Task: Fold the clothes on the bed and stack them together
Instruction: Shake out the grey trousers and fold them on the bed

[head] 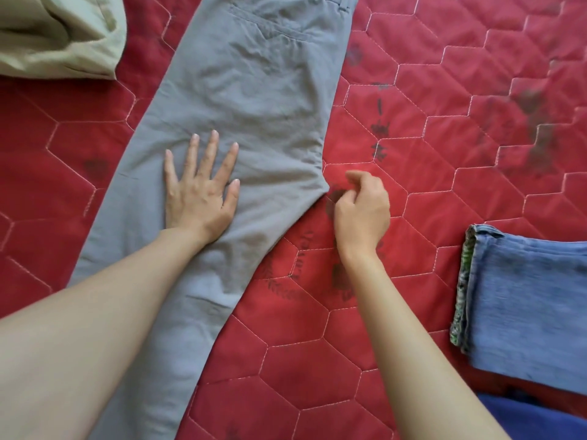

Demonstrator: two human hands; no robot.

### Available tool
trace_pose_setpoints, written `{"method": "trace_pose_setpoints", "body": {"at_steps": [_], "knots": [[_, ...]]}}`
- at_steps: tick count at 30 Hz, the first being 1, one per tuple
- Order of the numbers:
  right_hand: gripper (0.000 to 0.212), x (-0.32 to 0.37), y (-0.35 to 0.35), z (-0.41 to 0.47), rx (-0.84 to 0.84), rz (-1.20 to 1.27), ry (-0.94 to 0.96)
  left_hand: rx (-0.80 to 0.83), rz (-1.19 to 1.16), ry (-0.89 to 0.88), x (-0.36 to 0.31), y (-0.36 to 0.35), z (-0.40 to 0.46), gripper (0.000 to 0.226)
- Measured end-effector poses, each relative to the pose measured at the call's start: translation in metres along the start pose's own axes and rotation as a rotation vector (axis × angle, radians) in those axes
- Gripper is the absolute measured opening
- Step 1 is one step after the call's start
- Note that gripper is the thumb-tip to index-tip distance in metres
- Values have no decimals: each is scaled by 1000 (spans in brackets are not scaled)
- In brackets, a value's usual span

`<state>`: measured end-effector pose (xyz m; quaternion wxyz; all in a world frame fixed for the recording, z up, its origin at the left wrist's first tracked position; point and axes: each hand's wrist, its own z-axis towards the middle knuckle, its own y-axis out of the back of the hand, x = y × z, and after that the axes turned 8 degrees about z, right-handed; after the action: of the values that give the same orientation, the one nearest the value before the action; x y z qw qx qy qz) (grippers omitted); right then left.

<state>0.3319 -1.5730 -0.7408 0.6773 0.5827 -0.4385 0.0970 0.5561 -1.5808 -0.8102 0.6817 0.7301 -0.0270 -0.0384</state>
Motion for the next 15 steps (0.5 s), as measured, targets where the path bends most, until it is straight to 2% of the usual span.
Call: {"method": "trace_pose_setpoints", "body": {"at_steps": [2, 3, 5, 8, 13, 15], "knots": [[47, 25, -17, -3, -19, 42, 201, 1, 8, -3, -1, -1, 0, 59], [51, 38, -33, -3, 38, 34, 307, 0, 7, -2, -1, -1, 0, 59], [55, 58, -70, -5, 196, -153, 427, -2, -2, -5, 0, -1, 1, 57], [56, 46, -108, -6, 340, -461, 435, -8, -6, -13, 1, -1, 0, 56], [61, -17, -71, -4, 214, -603, 412, 33, -12, -18, 0, 4, 0, 58], [61, -33, -50, -8, 238, -613, 379, 71, -9, -36, 2, 5, 0, 59]]}}
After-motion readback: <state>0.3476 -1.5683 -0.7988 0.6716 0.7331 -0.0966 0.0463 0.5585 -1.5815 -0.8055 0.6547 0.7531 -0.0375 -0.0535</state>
